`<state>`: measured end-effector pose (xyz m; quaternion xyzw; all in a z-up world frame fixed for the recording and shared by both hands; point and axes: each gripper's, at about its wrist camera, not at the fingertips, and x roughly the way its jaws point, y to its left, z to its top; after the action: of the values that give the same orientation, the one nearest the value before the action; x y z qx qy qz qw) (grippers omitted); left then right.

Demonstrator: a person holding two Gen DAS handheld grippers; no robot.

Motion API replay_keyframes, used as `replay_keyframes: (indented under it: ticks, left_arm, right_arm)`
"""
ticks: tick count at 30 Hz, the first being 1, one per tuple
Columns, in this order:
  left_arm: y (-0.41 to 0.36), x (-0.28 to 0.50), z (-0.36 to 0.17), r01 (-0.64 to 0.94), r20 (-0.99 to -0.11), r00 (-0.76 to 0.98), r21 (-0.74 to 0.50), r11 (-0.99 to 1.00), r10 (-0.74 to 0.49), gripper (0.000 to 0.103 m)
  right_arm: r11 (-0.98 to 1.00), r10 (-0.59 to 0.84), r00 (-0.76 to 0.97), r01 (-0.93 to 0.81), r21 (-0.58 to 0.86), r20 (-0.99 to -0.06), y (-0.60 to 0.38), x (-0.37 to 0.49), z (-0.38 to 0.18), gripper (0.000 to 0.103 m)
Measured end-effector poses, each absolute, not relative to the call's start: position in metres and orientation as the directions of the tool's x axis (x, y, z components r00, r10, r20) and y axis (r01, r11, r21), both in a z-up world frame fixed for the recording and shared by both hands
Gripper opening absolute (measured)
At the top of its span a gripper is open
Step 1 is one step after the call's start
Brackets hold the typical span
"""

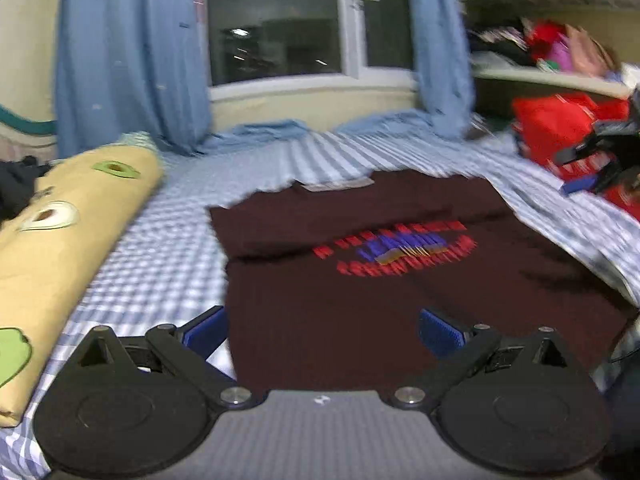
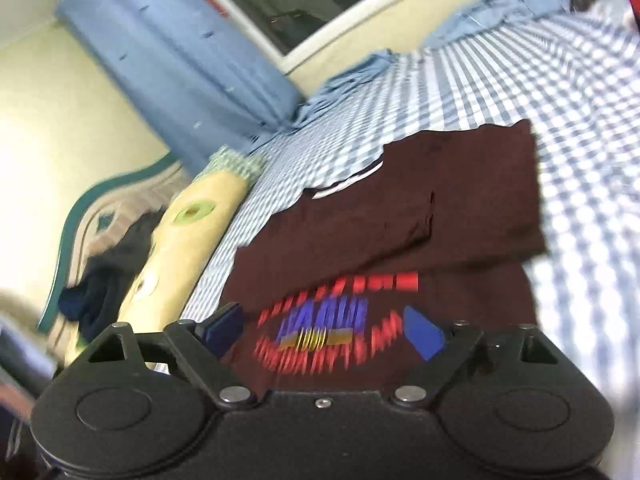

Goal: Fold small clothes
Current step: 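Grasp the sweatshirt side edge with the left gripper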

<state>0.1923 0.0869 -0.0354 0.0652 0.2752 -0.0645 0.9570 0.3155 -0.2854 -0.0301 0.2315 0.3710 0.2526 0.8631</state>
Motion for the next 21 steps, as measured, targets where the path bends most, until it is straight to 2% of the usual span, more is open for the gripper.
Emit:
replay_keyframes:
  ticks: [4,9,11,16,21]
  left_arm:
    - [0.063,0.184,-0.052,0.255,-0.597,0.798,0.21,0.944,-0.083,0.103]
    - [0.039,0.171,-0.073,0.382,-0.65,0.751,0.291,0.877,-0.112,0.102]
    - [0.031,0.16,-0.081,0.435,-0.657,0.746,0.359,0.825,-0.107,0.102]
    - [0.009,0.138,-0.11,0.547,-0.671,0.739,0.542,0.638,-0.063,0.102]
    - [-0.007,0.131,-0.149,0.569,-0.67,0.742,0.614,0.547,-0.02,0.1]
  right_arm:
    - [0.87,0.492,0.62,-0.317,0.379,-0.611,-0.287,0.221,-0.01,0.092]
    - [0.904,0.419,0.558,-0.325,0.277,-0.716,-0.27,0.139,-0.04,0.089]
    - [0.898,0.431,0.511,-0.326,0.296,-0.744,-0.26,0.126,-0.052,0.087]
    - [0.862,0.503,0.475,-0.329,0.385,-0.722,-0.242,0.114,-0.063,0.087]
    - [0.84,0.531,0.469,-0.402,0.365,-0.705,-0.223,0.113,-0.05,0.087]
